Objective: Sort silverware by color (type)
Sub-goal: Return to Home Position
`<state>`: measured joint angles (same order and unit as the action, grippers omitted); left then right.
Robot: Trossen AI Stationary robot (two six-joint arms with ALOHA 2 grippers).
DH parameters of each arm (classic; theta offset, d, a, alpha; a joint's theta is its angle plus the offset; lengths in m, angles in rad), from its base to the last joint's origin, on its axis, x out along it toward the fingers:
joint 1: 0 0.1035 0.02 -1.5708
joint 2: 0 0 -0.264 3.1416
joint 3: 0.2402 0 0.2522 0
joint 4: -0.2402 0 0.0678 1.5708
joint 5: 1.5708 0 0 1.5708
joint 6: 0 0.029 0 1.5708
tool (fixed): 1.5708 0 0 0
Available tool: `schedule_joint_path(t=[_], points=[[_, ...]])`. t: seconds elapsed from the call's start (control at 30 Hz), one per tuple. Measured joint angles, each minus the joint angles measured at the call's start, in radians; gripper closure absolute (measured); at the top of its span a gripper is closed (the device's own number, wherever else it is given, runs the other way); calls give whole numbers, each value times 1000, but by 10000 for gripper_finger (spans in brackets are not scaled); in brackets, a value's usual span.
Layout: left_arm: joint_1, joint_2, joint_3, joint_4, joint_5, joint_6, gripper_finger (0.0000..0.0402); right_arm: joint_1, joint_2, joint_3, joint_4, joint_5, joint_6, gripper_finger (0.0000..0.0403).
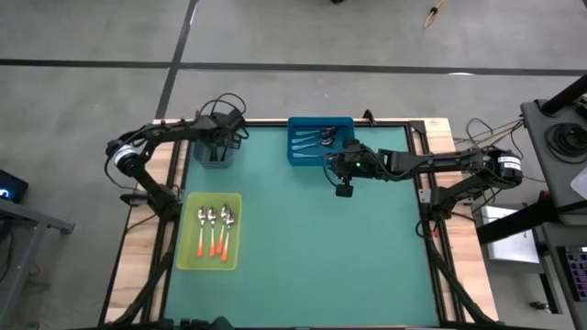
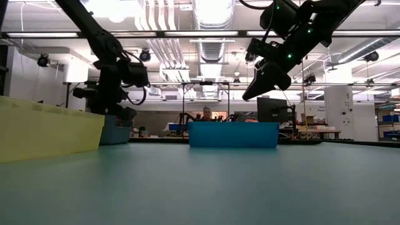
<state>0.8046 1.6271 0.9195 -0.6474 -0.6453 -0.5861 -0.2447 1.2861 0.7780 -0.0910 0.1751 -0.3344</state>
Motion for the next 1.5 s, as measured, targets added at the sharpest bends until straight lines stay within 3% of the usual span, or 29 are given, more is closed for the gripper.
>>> schedule_joint_path(t=[0.37,0.63,0.8,1.0,1.2,1.5], points=[[-202,-125,0,-82,-87,22,352,0,0,0,2,-1,1,360],[-391,-295,-6,-94,-125,144,357,0,0,0,83,-152,-20,360],[-535,-420,-71,-59,-123,244,363,0,0,-1,119,-189,-30,360],[-690,-620,-264,182,-8,363,364,0,-2,-49,238,-264,-61,360],[-712,-828,-450,407,115,416,364,-13,-36,-103,307,-283,-79,360],[-711,-1071,-578,468,159,444,364,-39,-212,-205,316,-290,-68,360]])
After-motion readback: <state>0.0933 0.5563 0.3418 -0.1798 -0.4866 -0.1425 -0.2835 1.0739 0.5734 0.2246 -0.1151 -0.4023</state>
